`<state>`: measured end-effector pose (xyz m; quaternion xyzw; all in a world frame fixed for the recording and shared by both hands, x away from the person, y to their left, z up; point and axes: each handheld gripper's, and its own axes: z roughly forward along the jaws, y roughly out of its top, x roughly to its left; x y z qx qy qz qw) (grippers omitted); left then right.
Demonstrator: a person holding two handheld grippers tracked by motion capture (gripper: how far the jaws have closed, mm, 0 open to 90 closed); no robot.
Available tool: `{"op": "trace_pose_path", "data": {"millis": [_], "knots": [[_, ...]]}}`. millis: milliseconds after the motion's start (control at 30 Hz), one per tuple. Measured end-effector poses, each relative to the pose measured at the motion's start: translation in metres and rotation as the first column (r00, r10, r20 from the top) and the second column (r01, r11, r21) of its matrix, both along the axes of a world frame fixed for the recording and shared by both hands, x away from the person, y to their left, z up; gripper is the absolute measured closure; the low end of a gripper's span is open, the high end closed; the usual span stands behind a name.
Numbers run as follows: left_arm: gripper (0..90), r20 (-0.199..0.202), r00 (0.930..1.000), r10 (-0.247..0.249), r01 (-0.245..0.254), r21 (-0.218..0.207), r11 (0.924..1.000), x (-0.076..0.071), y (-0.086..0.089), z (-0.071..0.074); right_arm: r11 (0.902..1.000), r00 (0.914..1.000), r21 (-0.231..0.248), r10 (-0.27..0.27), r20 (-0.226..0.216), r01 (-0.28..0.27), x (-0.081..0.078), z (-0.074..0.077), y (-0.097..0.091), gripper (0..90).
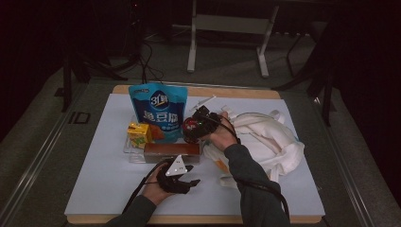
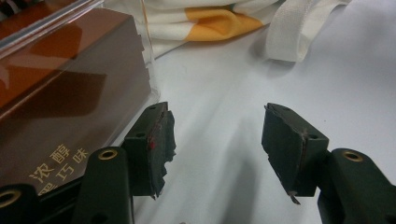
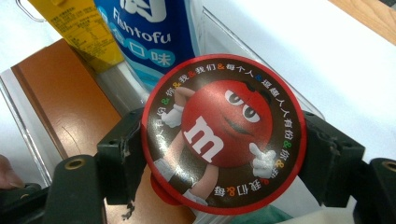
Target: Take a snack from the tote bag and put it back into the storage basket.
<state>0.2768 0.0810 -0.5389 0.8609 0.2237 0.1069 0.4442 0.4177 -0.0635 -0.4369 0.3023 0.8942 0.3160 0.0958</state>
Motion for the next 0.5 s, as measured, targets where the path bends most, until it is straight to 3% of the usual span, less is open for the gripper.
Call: {"op": "trace_pose_path", "data": {"millis": [500], "knots": [[41.9, 0.009, 0.9999, -0.005, 0.005, 0.006, 1.0000, -0.001, 0.000, 0.000, 0.9990, 0.9998, -0.046, -0.005, -0.018, 0.005, 0.000, -0.015, 0.006, 25.4]]}}
